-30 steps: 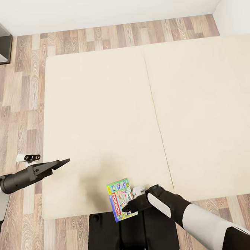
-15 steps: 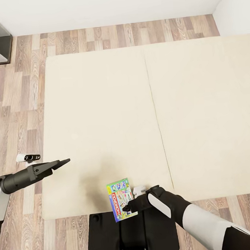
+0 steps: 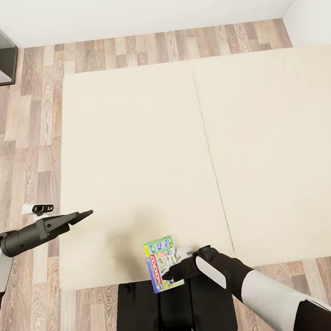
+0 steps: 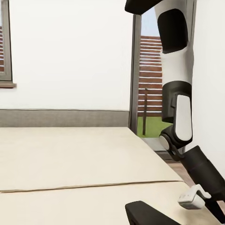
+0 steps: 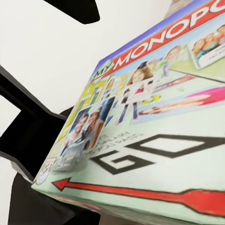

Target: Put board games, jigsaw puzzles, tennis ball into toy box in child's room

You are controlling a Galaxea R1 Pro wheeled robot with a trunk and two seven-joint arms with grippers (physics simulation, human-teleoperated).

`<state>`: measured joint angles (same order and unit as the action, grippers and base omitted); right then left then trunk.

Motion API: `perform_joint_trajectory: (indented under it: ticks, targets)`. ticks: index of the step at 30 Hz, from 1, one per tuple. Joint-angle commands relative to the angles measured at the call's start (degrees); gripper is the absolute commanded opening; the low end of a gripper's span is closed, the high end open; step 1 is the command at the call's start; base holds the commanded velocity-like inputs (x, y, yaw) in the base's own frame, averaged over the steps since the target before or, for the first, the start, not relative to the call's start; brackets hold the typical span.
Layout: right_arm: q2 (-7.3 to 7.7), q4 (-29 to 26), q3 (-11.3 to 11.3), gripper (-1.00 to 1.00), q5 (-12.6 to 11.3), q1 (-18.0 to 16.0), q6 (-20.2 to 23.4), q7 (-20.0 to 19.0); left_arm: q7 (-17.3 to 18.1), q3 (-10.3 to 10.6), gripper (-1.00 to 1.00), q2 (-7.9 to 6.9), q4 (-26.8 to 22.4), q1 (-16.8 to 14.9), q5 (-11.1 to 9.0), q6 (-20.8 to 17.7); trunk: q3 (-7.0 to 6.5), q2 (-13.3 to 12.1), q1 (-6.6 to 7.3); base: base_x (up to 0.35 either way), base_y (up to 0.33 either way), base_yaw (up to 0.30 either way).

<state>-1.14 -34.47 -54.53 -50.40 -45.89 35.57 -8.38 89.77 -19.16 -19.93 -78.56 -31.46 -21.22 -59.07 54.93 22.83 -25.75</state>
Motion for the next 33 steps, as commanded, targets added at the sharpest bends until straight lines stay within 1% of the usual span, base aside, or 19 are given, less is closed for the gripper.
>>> perform_joint_trajectory:
  ticks: [1, 33]
  targets:
    - [0.0, 0.0, -0.1, 1.0, 0.1, -0.1, 0.1, -0.2, 0.2, 0.0, 1.0, -0.02, 0.0, 0.0, 0.0, -0.6, 0.06, 0.1, -0.03, 0.0, 0.019, 0.0]
    - [-0.09, 0.0, -0.1, 1.0, 0.1, -0.1, 0.0, 0.0, 0.2, 0.0, 1.0, -0.07, 0.0, 0.0, 0.0, -0.6, 0.06, 0.1, -0.03, 0.0, 0.009, 0.0]
